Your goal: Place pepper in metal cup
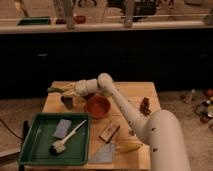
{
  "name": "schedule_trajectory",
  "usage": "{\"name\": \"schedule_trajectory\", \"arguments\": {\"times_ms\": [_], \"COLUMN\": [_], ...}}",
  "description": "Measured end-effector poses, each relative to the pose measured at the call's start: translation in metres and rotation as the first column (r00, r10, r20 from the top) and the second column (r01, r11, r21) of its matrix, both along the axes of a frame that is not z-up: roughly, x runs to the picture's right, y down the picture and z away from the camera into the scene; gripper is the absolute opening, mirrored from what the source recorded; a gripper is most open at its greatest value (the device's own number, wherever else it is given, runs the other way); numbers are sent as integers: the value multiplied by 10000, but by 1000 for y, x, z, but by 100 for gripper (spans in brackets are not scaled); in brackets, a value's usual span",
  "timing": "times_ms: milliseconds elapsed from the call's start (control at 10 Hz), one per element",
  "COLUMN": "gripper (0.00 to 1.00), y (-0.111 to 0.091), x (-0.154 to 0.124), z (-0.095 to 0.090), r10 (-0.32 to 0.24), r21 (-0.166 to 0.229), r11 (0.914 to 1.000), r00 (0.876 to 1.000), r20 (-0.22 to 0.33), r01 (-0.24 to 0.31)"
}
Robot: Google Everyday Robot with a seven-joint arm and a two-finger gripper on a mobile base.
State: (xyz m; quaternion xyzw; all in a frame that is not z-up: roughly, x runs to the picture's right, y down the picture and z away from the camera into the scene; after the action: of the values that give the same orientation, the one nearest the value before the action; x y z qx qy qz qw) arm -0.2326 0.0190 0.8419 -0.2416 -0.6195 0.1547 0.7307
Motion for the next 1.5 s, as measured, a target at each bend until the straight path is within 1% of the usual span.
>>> {"name": "schedule_trajectory", "arguments": {"times_ms": [1100, 1200, 1300, 1500], "gripper": [0, 2, 8, 28], "y": [4, 4, 3, 2], "x": [9, 10, 11, 14], "z": [15, 16, 17, 20], "r10": [255, 276, 289, 436], "r21": [-249, -290, -343, -452], "r11": [9994, 9992, 9990, 9979], "r00": [9994, 9993, 9992, 9983], "r20": [-223, -249, -276, -390], "r01": [-261, -283, -298, -454]}}
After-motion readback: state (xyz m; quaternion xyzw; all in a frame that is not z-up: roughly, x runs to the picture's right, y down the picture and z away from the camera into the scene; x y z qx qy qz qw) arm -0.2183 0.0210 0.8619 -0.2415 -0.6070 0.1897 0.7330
